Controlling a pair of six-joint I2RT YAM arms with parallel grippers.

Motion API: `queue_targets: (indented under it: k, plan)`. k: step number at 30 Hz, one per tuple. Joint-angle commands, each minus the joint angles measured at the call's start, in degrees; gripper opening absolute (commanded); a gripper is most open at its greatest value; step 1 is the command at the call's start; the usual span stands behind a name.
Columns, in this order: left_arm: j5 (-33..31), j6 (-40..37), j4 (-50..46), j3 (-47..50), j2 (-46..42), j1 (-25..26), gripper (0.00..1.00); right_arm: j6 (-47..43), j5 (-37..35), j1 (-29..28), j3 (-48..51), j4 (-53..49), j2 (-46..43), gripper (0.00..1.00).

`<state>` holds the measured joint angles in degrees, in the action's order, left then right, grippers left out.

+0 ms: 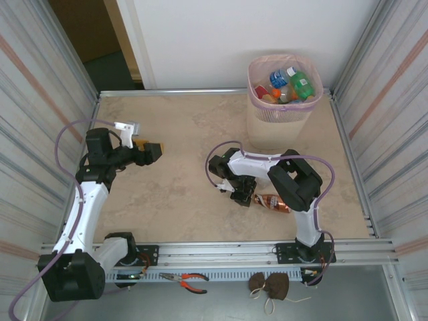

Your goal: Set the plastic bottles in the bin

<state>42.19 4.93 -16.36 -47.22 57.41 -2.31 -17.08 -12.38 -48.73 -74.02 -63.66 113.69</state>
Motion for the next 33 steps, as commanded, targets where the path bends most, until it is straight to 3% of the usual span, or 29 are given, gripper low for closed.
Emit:
queue_targets:
  k: [1, 7, 20, 27, 33]
  plan:
    - [0.9, 0.3, 0.9, 0.4, -1.5, -0.5, 0.81, -0.3, -1.7, 0.1, 0.6, -0.4, 0.3, 0.38]
    - [0.8, 0.2, 0.9, 0.4, -1.6, -0.6, 0.81, 0.1, 0.9, 0.1, -0.7, -1.2, -2.5, 0.26]
    - [0.7, 0.2, 0.9, 0.4, -1.7, -0.6, 0.81, 5.6, 23.0, 5.1, -10.1, 0.7, -19.6, 0.22]
    - [0.6, 0.1, 0.8, 0.4, -1.8, -0.6, 0.81, 11.9, 31.0, 12.0, -14.1, 11.3, -29.9, 0.19]
    - [0.6, 0.1, 1.1, 0.5, -1.8, -0.5, 0.81, 20.7, 37.4, 20.2, -15.1, 27.3, -36.6, 0.17]
